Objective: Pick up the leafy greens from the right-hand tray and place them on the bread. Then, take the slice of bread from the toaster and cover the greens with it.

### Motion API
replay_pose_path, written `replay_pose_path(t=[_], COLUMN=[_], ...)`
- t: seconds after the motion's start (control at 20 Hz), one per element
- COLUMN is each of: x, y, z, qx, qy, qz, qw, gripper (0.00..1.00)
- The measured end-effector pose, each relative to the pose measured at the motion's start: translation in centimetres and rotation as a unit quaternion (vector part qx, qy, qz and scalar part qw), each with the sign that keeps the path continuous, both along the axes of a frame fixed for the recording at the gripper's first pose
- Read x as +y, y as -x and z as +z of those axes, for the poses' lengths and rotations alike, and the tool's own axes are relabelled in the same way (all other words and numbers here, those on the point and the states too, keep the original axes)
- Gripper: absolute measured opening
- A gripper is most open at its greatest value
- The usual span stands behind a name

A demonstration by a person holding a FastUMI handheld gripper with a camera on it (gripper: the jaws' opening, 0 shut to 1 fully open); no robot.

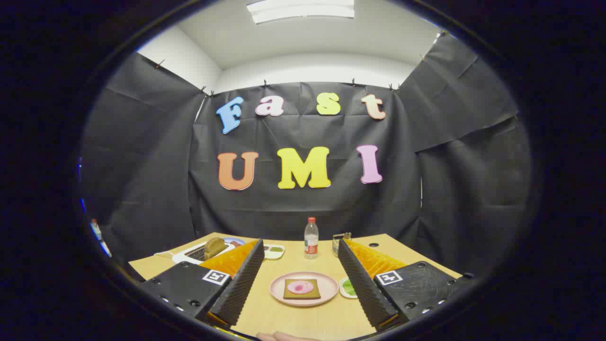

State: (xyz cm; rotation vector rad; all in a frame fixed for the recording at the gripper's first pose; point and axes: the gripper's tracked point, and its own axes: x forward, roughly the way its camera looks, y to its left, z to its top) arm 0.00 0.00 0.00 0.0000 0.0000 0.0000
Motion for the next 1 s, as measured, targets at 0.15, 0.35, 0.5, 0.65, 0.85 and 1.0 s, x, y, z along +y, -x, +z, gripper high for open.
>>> replay_pose_path(t=[0.15, 0.35, 0.5, 0.65, 0.85, 1.0], x=[0.0, -0.5, -1.0, -1.9, -4.2, -7.0], y=[-0.1, -0.2, -0.3, -0.9, -1.9, -3.4], z=[-0.2, -0.4, -0.6, -1.2, -2.2, -2.6], qx=[-0.001, -0.001, 0.001, 0.007, 0.029, 0.050], qy=[0.000, 0.003, 0.000, -0.009, -0.019, -0.025], qz=[0.003, 0.001, -0.002, -0.006, -0.016, -0.035], qw=[1.000, 1.000, 1.000, 1.000, 0.999, 0.998], gripper=[0.96, 0.96, 0.96, 0.96, 0.96, 0.96])
